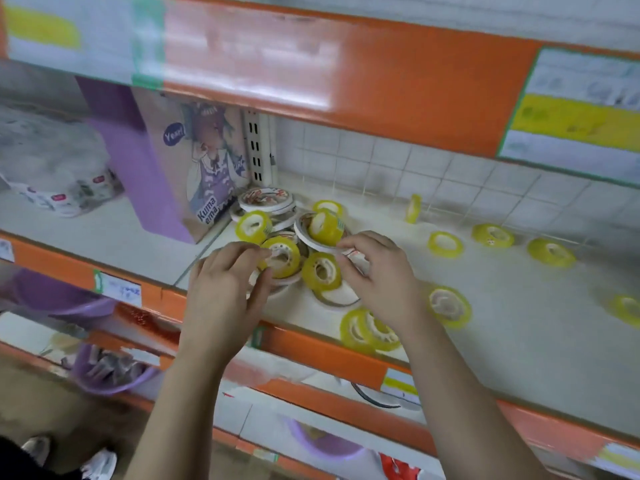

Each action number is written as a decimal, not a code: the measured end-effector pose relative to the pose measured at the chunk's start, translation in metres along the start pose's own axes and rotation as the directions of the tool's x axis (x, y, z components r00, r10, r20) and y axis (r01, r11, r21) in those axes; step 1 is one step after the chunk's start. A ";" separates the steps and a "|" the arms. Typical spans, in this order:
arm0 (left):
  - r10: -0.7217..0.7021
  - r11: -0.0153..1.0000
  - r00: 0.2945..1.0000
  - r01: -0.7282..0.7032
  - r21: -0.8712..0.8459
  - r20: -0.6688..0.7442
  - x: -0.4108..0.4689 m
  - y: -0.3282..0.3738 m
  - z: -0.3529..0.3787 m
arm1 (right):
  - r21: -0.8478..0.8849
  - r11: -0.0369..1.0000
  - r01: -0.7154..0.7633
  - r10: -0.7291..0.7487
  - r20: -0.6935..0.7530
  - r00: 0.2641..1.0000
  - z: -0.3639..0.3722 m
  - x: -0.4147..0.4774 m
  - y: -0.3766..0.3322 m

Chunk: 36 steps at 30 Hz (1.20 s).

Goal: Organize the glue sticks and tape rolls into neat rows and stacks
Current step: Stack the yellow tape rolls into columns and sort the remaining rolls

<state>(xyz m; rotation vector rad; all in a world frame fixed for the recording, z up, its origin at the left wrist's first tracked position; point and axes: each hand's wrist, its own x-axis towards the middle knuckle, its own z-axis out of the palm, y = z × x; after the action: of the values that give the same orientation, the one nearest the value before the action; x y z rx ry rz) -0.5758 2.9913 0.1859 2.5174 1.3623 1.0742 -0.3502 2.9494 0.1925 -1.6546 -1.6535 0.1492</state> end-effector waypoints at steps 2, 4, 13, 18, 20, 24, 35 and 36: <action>0.047 0.999 0.999 -0.047 -0.024 0.008 0.006 -0.016 -0.001 | -0.052 0.998 -0.041 0.041 -0.004 0.999 0.014 0.007 -0.003; 0.093 0.994 0.996 -0.092 -0.053 0.016 0.010 -0.028 0.000 | -0.119 0.989 -0.088 0.087 -0.010 0.996 0.025 0.012 -0.004; 0.182 0.969 0.983 -0.177 -0.172 0.015 0.025 -0.056 0.004 | -0.148 0.984 -0.100 0.092 -0.061 0.994 0.038 0.021 -0.007; 0.202 0.964 0.979 -0.201 -0.176 -0.011 0.034 -0.057 0.004 | -0.104 0.987 -0.121 0.108 -0.119 0.987 0.036 0.023 -0.005; 0.210 0.960 0.978 -0.209 -0.185 -0.010 0.036 -0.057 0.004 | -0.092 0.991 -0.097 0.082 -0.154 0.985 0.034 0.022 -0.005; 0.211 0.953 0.977 -0.212 -0.217 -0.028 0.041 -0.053 0.005 | -0.086 0.994 -0.071 0.052 -0.214 0.976 0.027 0.021 -0.007; 0.304 0.889 0.952 -0.291 -0.353 -0.020 0.076 -0.024 0.006 | -0.066 0.989 -0.133 0.100 -0.363 0.926 -0.004 -0.001 -0.002; 0.332 0.881 0.943 -0.310 -0.357 0.000 0.082 -0.019 0.008 | -0.074 0.987 -0.143 0.107 -0.369 0.923 -0.006 -0.006 -0.001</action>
<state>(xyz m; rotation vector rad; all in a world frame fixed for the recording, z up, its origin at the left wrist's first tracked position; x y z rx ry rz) -0.5550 3.0677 0.2168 2.5218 0.6670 1.1579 -0.3483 2.9414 0.1942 -1.7410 -1.2925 -0.1732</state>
